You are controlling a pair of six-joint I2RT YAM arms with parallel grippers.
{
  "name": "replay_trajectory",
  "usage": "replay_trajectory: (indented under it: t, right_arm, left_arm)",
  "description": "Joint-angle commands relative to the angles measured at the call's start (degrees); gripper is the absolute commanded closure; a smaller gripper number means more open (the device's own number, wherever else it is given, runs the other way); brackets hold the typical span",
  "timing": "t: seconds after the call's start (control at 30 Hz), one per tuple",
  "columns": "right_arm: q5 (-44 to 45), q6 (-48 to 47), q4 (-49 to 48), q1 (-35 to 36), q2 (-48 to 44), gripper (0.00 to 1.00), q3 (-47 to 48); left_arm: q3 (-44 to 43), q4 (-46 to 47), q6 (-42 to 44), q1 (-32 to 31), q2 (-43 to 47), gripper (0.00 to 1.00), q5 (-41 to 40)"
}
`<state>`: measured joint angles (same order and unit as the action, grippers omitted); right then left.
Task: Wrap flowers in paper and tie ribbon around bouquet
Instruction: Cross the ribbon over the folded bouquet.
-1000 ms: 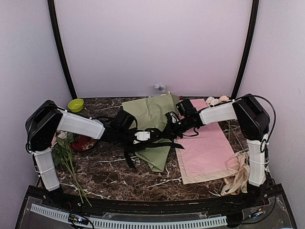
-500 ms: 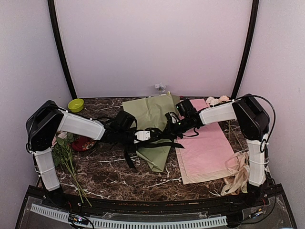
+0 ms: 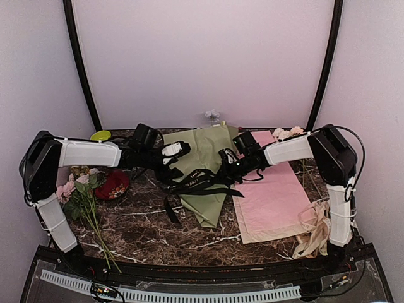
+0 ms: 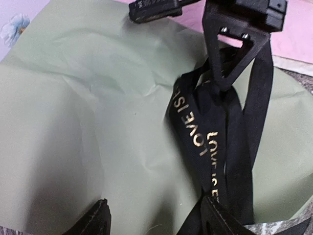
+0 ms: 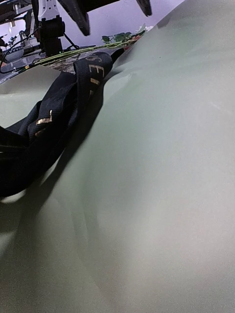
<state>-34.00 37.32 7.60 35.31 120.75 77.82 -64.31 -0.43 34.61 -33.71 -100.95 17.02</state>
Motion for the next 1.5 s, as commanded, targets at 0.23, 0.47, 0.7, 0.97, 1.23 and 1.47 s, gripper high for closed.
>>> replay_trajectory:
  t: [0.23,0.47,0.7,0.97,1.23,1.47]
  right_arm:
    - [-0.25,-2.46,1.47,0.61,-5.47,1.0,-0.39]
    - [-0.02,-4.47,3.6,0.55,-7.92,1.0,0.13]
    - [-0.43,-6.1,4.8,0.6,-10.23,1.0,0.14]
    - [-0.01,-7.7,5.86,0.57,-11.81,1.0,-1.57]
    - [4.28,-7.0,7.86,0.57,-10.14,1.0,-3.48]
    - [4.36,-7.15,7.32,0.64,-7.8,1.0,-5.22]
  left_arm:
    - [-0.39,-15.19,1.15,2.45,-2.25,0.35,-7.15]
    - [-0.82,-15.17,0.35,3.18,-3.21,0.45,-12.0]
    - [-1.8,-15.59,-0.48,3.53,-6.65,0.46,-12.84]
    - [-2.92,-15.0,-2.28,4.46,-6.34,1.0,-13.69]
    - [-2.61,-13.93,-6.33,5.43,1.14,1.0,-17.08]
    - [7.16,-0.88,-12.06,5.5,13.18,1.0,-5.85]
